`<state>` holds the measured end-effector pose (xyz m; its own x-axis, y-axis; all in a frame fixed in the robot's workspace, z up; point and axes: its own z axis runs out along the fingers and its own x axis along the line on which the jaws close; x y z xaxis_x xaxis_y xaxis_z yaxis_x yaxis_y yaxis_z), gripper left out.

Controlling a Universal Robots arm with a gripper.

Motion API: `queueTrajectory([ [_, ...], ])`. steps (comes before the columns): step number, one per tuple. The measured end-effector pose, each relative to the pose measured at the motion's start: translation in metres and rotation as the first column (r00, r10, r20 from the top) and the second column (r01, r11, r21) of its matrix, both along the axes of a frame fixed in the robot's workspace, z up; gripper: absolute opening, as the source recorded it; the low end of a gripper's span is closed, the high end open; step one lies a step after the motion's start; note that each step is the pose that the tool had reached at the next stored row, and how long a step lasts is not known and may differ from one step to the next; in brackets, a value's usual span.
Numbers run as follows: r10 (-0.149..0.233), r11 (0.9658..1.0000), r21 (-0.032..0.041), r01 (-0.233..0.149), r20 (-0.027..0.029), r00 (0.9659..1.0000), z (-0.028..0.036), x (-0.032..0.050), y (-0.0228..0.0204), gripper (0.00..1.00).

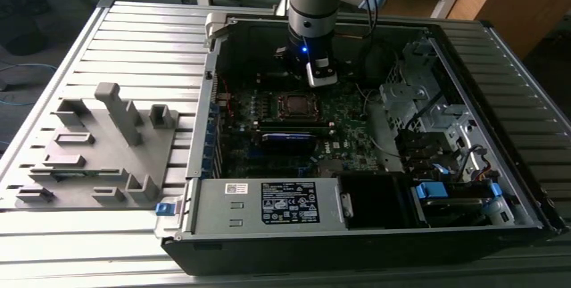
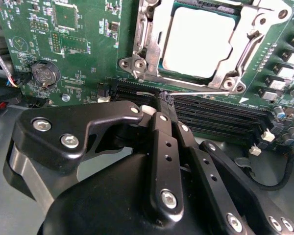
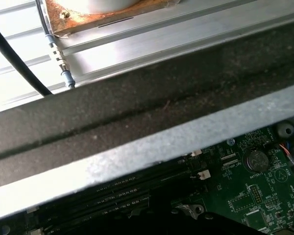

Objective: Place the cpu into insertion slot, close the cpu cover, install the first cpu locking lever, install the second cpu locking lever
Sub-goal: 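Install the first cpu locking lever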

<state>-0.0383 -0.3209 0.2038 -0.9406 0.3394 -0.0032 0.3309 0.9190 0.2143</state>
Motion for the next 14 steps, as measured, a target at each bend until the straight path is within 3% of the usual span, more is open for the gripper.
queueTrajectory([
  [6,0.0,1.0,-0.0009,0.0,0.0001,1.0,-0.0004,0.0,0.0001,0.1],
  [14,0.0,1.0,-0.0077,0.0,0.0014,1.0,-0.0032,0.0,0.0,0.1],
])
